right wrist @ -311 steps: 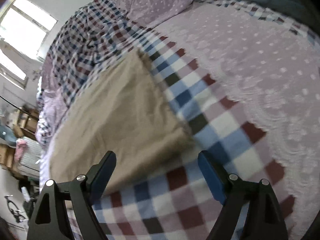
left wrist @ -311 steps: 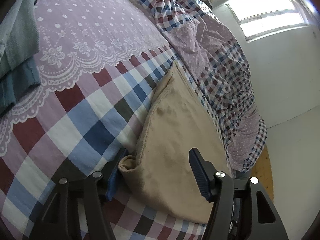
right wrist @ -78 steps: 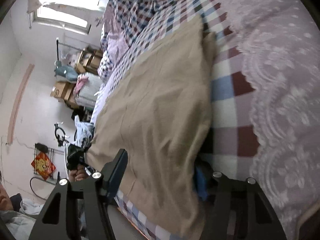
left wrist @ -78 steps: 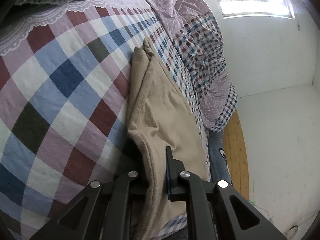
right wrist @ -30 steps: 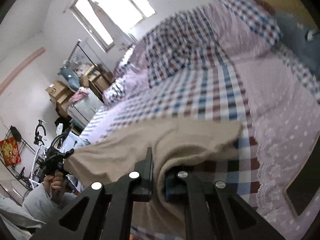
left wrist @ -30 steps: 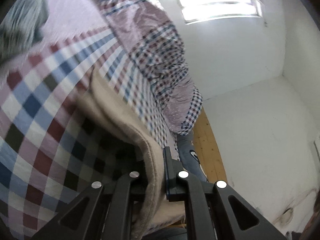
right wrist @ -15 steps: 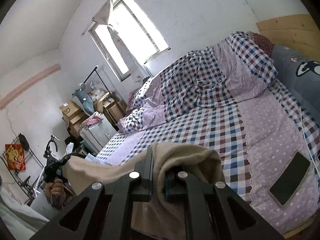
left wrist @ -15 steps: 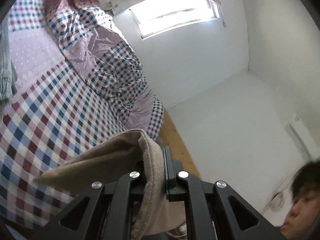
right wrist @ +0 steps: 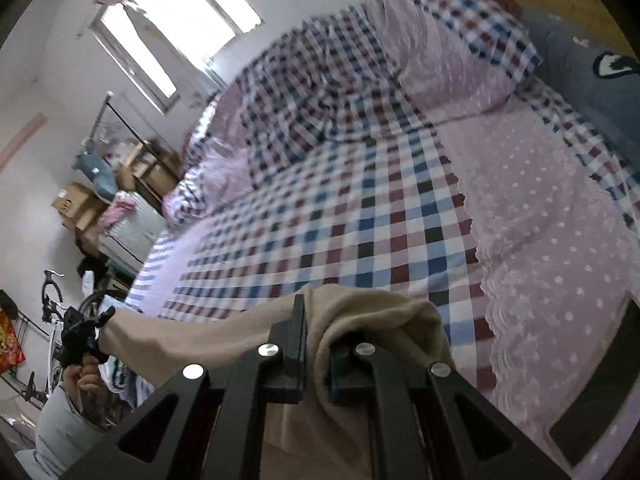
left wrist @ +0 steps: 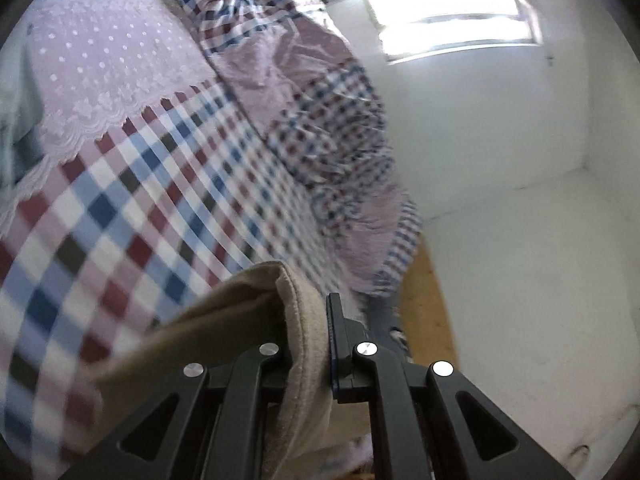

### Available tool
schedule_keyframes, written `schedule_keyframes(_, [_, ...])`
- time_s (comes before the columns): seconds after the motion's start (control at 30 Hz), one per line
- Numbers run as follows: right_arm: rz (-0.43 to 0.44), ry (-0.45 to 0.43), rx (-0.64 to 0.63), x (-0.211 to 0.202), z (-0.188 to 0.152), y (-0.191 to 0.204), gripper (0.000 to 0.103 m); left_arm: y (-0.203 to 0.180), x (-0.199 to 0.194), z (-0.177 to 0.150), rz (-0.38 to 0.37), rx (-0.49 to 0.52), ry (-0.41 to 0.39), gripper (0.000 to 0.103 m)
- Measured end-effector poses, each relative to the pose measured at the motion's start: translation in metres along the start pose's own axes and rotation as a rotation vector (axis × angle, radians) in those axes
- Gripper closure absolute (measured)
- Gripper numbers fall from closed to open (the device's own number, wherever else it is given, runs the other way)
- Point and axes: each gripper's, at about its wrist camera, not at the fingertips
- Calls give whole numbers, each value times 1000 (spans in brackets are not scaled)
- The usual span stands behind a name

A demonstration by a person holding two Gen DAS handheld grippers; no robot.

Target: Fold clothes

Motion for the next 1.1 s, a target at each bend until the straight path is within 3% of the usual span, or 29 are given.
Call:
schedule_keyframes(0.27, [-62, 140, 80, 92, 50, -44, 96, 61, 74, 42, 67, -117, 5, 96])
schedule_keyframes(0.4, [-97, 266, 156, 147, 53, -78, 95, 90, 106, 48, 113, -107, 47, 95])
schedule_keyframes(0.47, [-78, 307, 206, 161, 51, -95, 93, 101, 108, 47, 75, -112, 56, 91])
schedule_keyframes(0.53, [-29, 273, 220, 150, 51, -103, 88, 103, 99, 46, 40, -98, 40, 81])
schedule_keyframes(0.57, [-40, 237, 224, 138, 52, -107, 79, 103, 91, 46, 34, -84, 20, 68])
schedule_keyframes(0.6, [-57, 198, 227, 126, 52, -112, 67, 102, 82, 46, 25, -80, -6, 61])
schedule_keyframes(0.67, [-117, 75, 276, 90, 52, -127, 53, 99, 63, 47, 3, -84, -65, 43])
schedule_keyframes(0.73, [-199, -81, 281, 47, 42, -129, 52, 95, 44, 46, 8, -89, -117, 40])
schedule_keyframes(0.83, [-240, -313, 215, -4, 14, -106, 49, 83, 27, 38, 94, -53, -129, 40])
schedule_keyframes(0.87, [-243, -363, 189, -12, 3, -96, 43, 77, 24, 32, 122, -30, -120, 40])
schedule_keyframes(0.9, [-249, -372, 143, -11, -4, -80, 36, 72, 22, 25, 151, -7, -108, 40])
schedule_keyframes(0.97, [-264, -380, 44, -5, -17, -47, 34, 65, 22, 11, 175, 18, -88, 40])
schedule_keyframes(1.1, [-254, -285, -243, 29, -42, 33, 34, 49, 20, -14, 131, 32, -59, 40])
Point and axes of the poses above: each gripper's, at about its wrist camera, not at the fingertips, and x roughly the way its jaws point, y to its left, z to its top, and after that the axes turned 4 degrees about x, right-handed
